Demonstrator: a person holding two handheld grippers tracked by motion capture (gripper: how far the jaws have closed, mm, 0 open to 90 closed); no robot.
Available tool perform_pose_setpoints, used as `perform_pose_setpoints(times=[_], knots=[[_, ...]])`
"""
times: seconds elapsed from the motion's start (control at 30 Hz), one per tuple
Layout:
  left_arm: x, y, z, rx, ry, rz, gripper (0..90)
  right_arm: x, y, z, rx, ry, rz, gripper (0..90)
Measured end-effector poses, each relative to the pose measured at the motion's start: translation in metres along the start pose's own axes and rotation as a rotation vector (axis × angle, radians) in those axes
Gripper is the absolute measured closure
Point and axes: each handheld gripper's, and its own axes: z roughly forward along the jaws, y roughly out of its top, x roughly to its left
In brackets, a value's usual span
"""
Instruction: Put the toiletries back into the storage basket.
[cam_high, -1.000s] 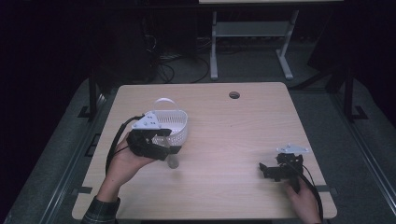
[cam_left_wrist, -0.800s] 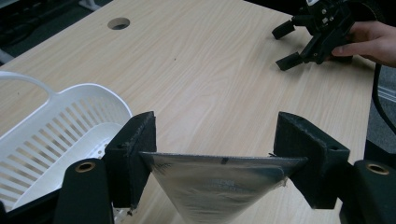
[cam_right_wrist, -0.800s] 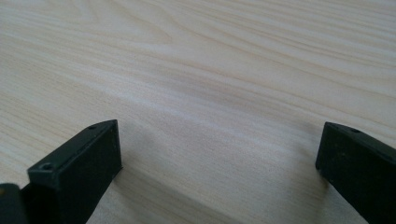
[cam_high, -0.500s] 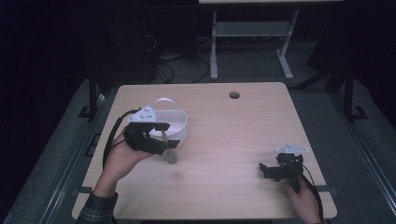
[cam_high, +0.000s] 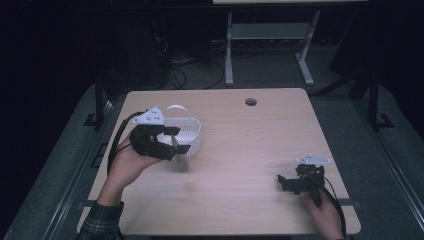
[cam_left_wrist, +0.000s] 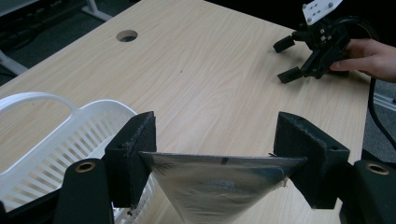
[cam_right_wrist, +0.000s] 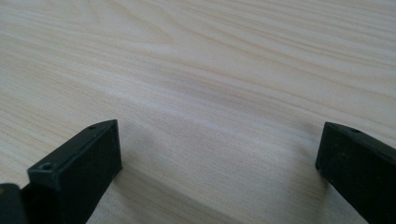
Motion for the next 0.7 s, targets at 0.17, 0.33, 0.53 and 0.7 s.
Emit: perform_pose_setpoints(times=[0.17,0.33,0.53,0.7], knots=[[0.002,0.003,-0.002,-0.003,0.002,-0.001,29.6,0.0,0.0,0.0,0.0,0.0,-0.001,0.0],[0.005,0.008,-0.005,-0.007,0.006,-0.002,29.6,0.0,0.0,0.0,0.001,0.001,0.0,0.0],[0.009,0.013,-0.008,-0.009,0.009,-0.001,29.6,0.0,0.0,0.0,0.0,0.0,-0.002,0.0],[0.012,0.018,-0.01,-0.013,0.013,-0.003,29.6,0.0,0.0,0.0,0.0,0.0,-0.002,0.0]])
